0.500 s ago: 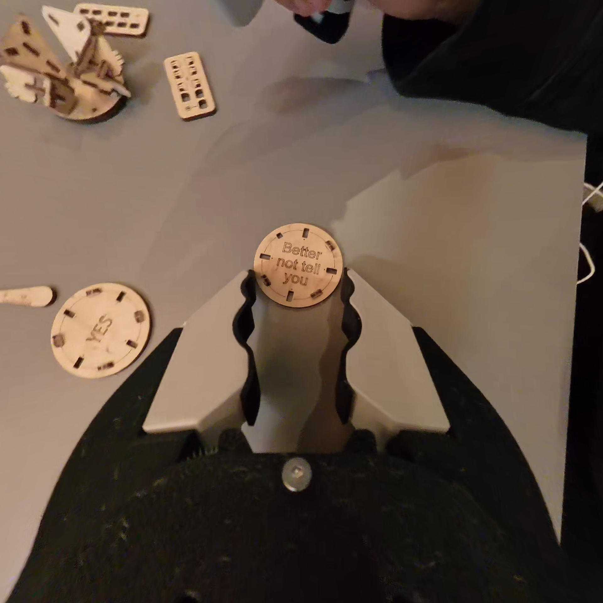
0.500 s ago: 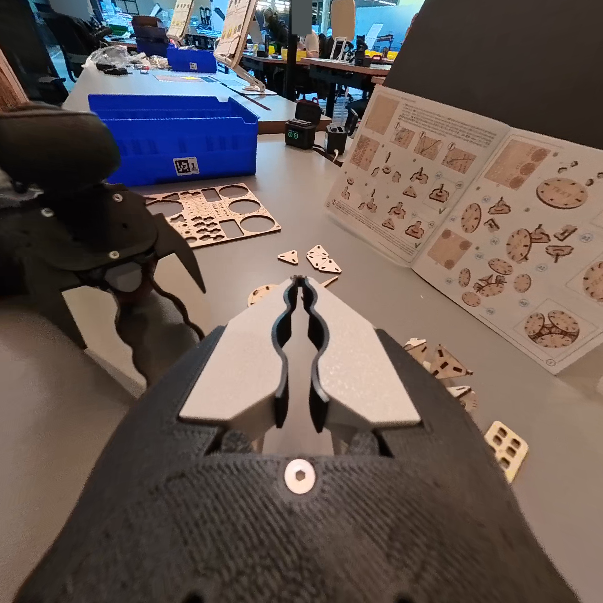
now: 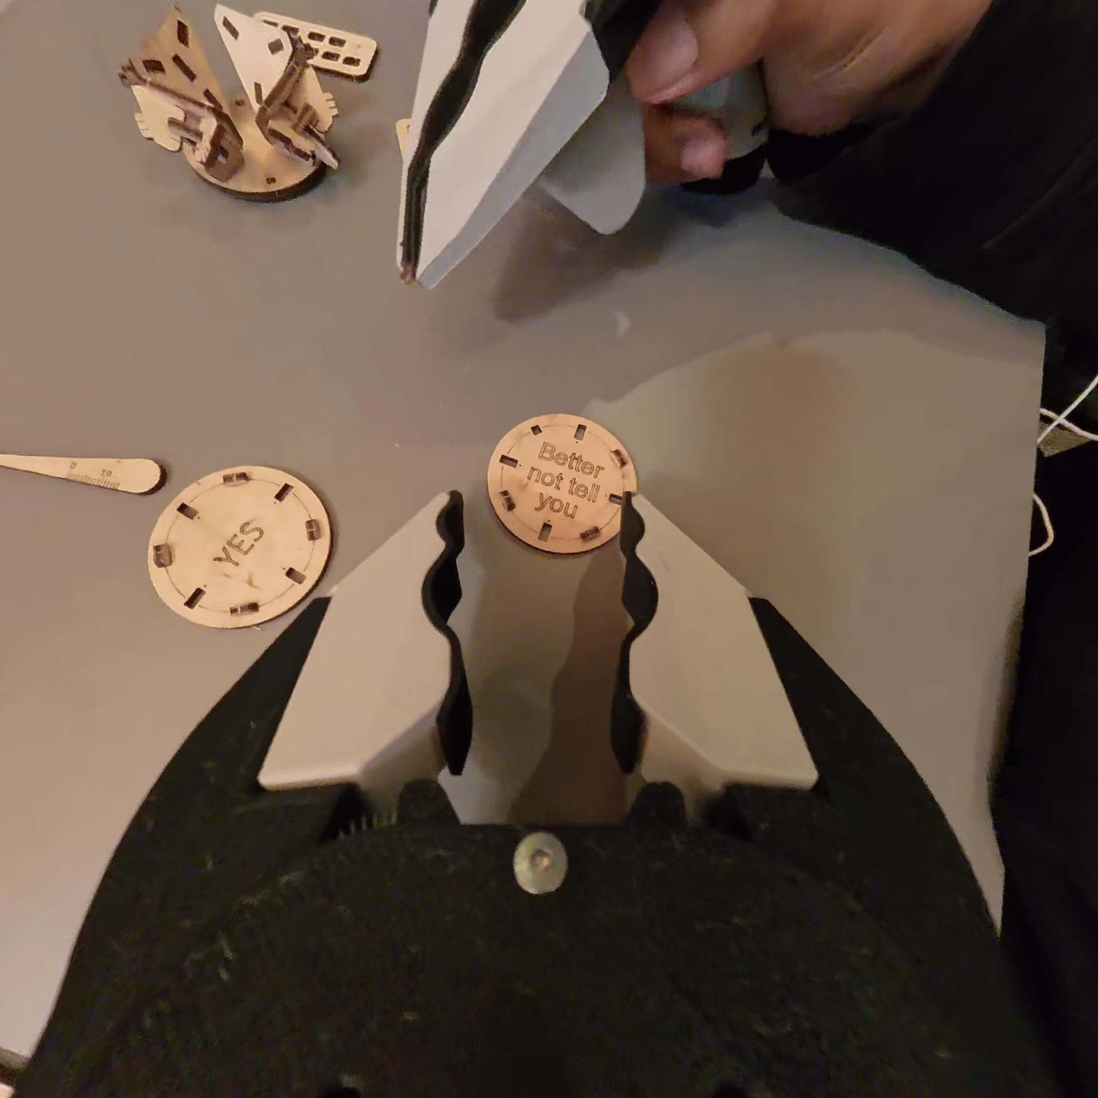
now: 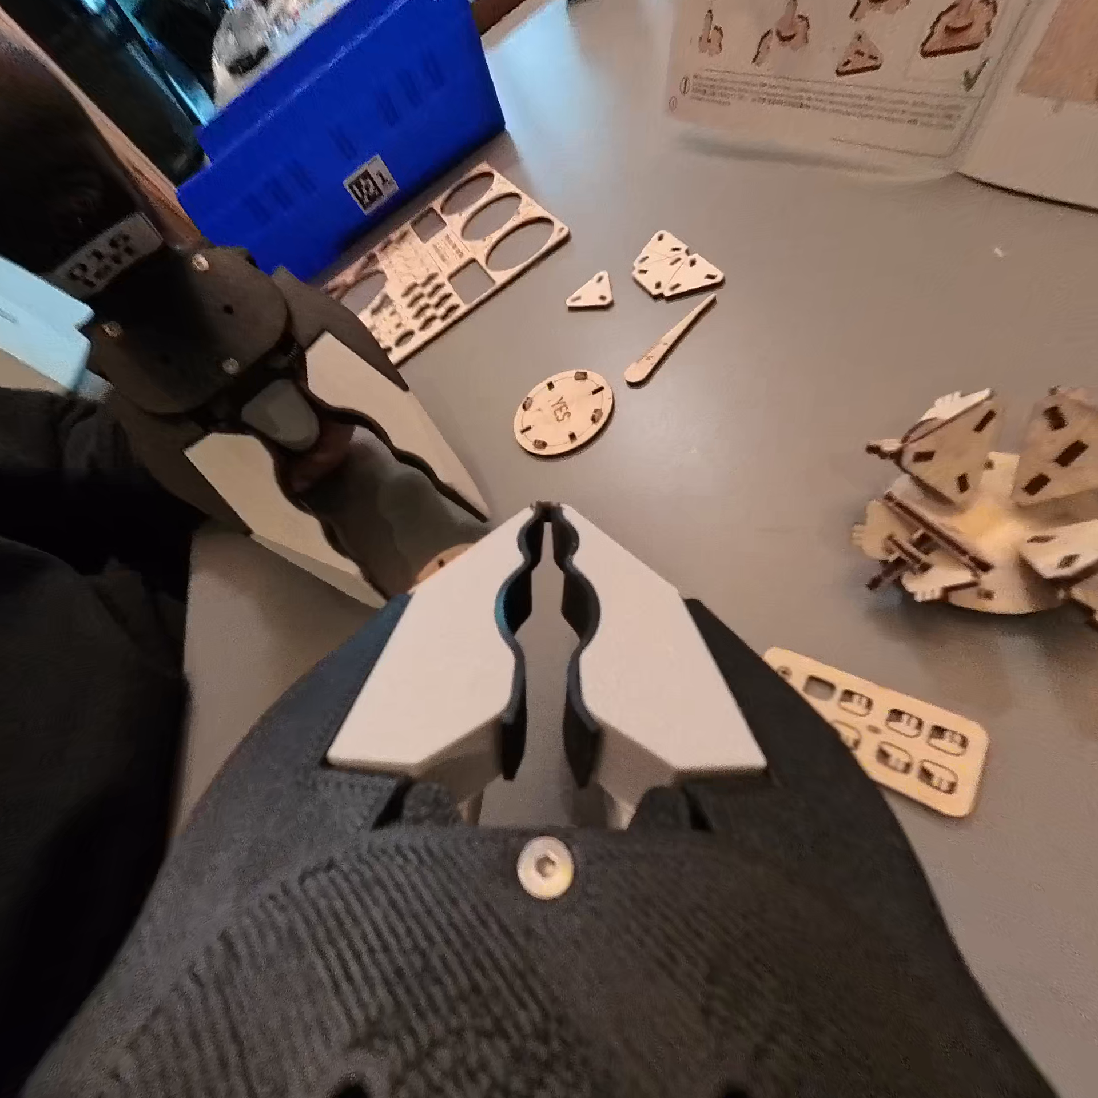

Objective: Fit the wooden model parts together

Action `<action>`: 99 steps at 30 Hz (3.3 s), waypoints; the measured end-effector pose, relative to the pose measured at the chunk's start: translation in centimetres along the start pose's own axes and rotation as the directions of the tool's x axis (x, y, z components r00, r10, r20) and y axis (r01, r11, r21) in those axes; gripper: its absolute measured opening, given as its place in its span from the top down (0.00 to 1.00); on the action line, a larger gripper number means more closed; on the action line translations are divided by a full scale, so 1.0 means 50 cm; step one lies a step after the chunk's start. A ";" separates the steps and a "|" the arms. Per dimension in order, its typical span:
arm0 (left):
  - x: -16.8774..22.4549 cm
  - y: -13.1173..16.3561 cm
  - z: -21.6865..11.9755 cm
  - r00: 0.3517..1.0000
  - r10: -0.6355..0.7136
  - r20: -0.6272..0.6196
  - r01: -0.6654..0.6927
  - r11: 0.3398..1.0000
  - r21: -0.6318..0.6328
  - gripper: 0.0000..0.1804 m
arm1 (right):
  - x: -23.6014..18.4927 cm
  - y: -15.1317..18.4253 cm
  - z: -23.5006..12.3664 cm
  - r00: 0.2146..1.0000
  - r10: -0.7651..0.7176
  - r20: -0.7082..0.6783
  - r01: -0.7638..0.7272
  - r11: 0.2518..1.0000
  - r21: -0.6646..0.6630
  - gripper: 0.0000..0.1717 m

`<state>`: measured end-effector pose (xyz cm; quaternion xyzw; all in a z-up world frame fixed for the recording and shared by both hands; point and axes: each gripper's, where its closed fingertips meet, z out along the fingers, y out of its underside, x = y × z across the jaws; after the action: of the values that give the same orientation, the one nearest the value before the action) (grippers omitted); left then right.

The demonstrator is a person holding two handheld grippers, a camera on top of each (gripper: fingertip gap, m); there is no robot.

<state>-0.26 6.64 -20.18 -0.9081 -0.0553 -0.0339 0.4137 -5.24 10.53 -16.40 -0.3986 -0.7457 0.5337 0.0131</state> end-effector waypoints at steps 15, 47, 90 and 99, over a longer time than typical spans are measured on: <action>0.013 0.007 0.000 0.988 -0.120 -0.100 0.119 0.993 -0.016 0.73 | -0.042 0.034 0.001 0.980 0.192 0.042 -0.191 0.981 -0.026 1.00; 0.063 -0.006 0.031 0.984 0.129 0.127 -0.125 0.991 -0.041 1.00 | -0.060 0.137 -0.017 0.931 -0.325 -0.164 0.059 0.579 -0.813 1.00; 0.067 -0.004 0.030 0.988 0.121 0.101 -0.118 0.992 -0.033 1.00 | -0.075 0.125 -0.011 0.940 -0.312 -0.134 0.064 0.551 -0.832 0.87; 0.067 -0.004 0.030 0.988 0.121 0.100 -0.118 0.992 -0.033 1.00 | -0.071 0.134 -0.007 0.918 -0.361 -0.165 0.094 0.601 -0.794 1.00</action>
<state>3.04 8.14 -20.65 -0.9158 -0.0213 0.0364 0.3995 1.22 9.38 -20.19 -0.3439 -0.9346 0.0873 0.0265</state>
